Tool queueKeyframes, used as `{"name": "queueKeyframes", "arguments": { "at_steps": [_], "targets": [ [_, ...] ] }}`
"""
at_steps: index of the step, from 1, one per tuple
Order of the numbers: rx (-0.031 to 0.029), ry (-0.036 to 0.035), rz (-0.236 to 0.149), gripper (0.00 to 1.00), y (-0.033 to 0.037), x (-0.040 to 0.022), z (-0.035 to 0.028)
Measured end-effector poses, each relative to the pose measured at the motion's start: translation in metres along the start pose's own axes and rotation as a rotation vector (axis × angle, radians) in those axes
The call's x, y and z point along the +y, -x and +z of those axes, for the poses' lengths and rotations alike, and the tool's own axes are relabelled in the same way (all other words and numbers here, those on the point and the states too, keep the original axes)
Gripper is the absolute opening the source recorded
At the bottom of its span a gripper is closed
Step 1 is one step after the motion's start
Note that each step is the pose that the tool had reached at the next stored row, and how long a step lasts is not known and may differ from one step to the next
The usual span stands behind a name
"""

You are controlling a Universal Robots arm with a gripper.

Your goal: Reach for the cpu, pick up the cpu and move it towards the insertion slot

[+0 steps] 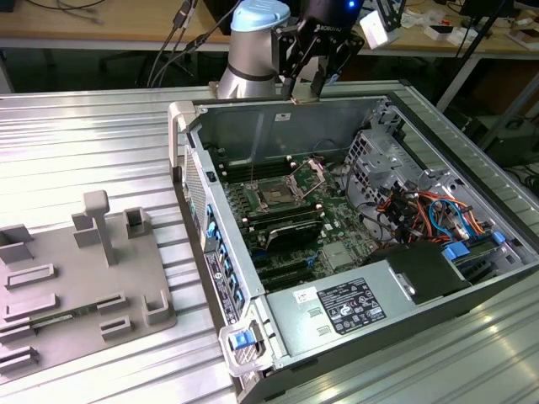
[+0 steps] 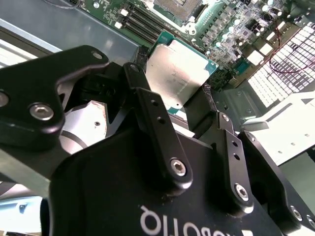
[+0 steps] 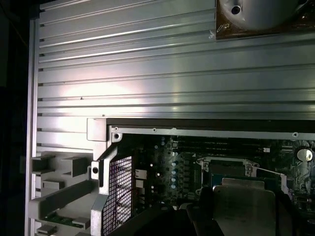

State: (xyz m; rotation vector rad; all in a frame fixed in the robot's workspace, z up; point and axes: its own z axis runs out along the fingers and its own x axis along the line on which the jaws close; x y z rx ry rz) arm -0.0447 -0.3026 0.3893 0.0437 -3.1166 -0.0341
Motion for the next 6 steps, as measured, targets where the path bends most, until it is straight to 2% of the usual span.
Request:
{"name": "queueKeyframes", "arguments": {
  "at_steps": [6],
  "targets": [
    [0.0000, 0.0000, 0.000, 0.55, 0.0004, 0.0000, 0.0000]
  ]
}}
